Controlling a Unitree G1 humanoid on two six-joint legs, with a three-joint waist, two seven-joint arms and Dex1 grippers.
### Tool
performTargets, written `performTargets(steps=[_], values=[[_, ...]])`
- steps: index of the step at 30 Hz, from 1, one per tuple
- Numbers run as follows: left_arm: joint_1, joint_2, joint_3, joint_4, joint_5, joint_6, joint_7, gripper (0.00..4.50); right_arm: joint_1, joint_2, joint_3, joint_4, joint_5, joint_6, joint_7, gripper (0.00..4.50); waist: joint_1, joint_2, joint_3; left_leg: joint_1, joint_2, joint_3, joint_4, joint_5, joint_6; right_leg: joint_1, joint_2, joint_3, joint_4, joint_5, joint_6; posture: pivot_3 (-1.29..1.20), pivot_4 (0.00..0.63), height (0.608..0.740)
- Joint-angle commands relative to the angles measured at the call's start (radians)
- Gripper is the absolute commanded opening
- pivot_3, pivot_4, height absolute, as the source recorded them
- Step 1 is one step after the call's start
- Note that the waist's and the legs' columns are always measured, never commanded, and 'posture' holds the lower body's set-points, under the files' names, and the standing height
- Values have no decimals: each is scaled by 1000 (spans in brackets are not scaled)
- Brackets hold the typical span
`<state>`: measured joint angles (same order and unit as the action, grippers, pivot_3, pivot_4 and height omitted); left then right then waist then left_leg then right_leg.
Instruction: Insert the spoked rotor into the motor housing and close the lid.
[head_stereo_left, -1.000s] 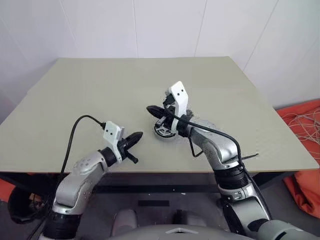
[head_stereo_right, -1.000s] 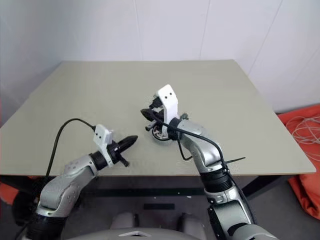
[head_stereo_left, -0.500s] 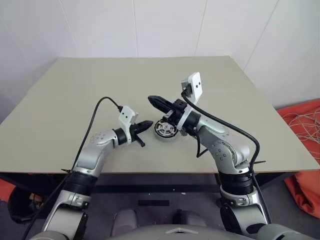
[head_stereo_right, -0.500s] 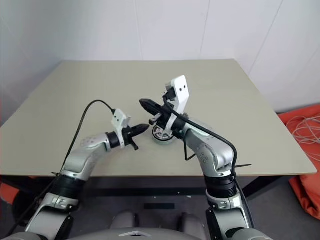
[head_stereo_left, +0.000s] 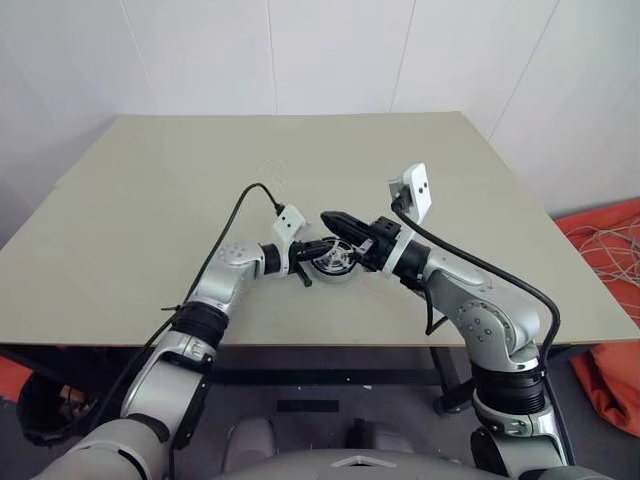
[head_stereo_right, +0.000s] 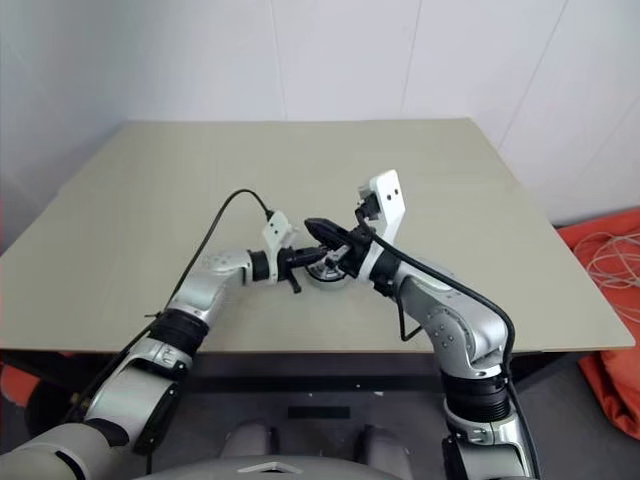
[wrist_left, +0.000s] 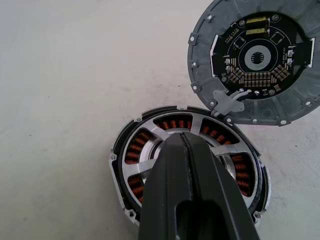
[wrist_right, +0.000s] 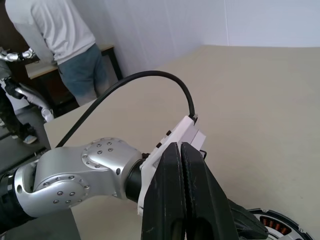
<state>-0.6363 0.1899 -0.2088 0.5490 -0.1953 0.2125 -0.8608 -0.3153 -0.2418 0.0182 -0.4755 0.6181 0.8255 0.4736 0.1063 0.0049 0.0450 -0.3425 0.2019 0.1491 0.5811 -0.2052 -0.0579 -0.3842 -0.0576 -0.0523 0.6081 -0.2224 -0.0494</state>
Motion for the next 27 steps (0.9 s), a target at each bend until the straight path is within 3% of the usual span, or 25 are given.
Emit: performTargets(steps=[1, 8, 19, 27], values=[[-76, -12, 5, 38, 15, -35, -35, 0, 22, -27, -12, -58, 34, 6, 5, 21, 6, 0, 0, 0, 0, 0, 0, 0, 0, 0, 0, 0, 0, 0, 0, 0, 0, 740], [-140, -19, 3, 103, 35, -46, -90, 0, 51, -40, -5, -74, 44, 6, -11, 21, 18, 0, 0, 0, 0, 0, 0, 0, 0, 0, 0, 0, 0, 0, 0, 0, 0, 740], [-119, -3, -64, 181, 125, -26, -157, 0, 46, -30, 2, -76, 47, 4, -39, 21, 24, 0, 0, 0, 0, 0, 0, 0, 1, 0, -1, 0, 0, 0, 0, 0, 0, 740], [-123, -47, -20, 73, 59, 0, -185, 0, 46, -29, 5, -63, 48, -4, -32, 21, 26, 0, 0, -1, -1, 0, 0, 0, 1, 0, -1, 0, 0, 0, 0, 0, 0, 740]])
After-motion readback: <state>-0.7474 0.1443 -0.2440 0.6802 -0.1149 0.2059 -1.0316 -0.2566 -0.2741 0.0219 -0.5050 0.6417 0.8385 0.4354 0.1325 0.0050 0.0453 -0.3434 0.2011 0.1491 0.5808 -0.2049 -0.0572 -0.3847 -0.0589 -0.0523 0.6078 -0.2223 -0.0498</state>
